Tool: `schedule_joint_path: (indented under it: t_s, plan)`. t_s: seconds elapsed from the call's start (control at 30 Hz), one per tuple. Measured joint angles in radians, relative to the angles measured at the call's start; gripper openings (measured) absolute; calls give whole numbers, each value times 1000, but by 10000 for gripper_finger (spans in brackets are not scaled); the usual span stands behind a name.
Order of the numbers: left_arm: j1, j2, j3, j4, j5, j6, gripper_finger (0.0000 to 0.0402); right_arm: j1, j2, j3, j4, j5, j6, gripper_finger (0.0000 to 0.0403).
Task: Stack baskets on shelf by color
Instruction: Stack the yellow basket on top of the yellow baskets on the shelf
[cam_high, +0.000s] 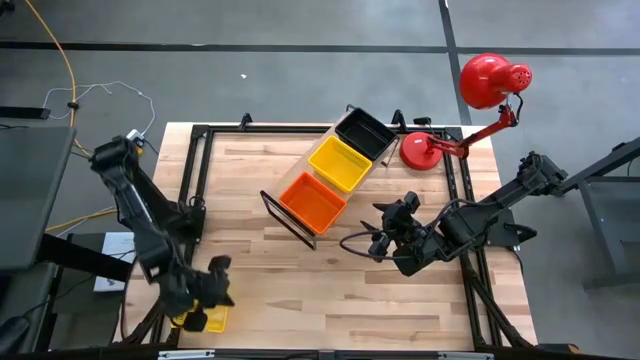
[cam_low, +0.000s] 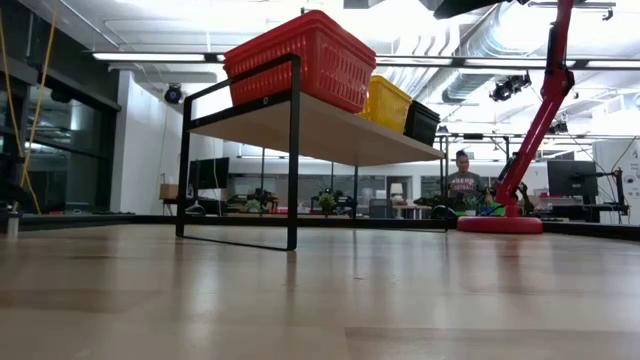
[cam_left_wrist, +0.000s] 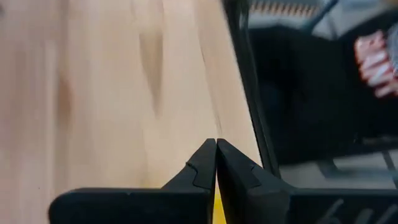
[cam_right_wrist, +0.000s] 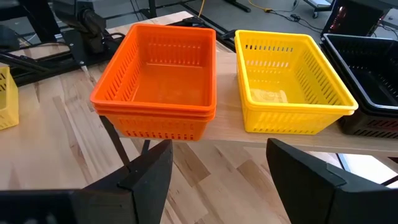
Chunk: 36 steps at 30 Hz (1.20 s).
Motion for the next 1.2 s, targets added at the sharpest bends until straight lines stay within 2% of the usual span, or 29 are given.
schedule_joint_path:
  t_s: [0.2,0.33,0.57,0.8,1.1,1.2]
  plan:
    - [-29,184,95,-179,178,-206,0,0,0,0,0,-1,-9,248]
    - [-43,275,124,-284,261,-300,0,0,0,0,1,-2,-9,248]
    - [-21,362,125,-310,303,-295,0,0,0,0,9,-8,-9,248]
    - [72,373,125,-213,263,-124,0,0,0,0,18,-10,-9,248]
    - [322,373,125,88,259,332,0,0,0,0,19,-10,-9,248]
    - [406,373,130,157,257,432,0,0,0,0,19,-10,-9,248]
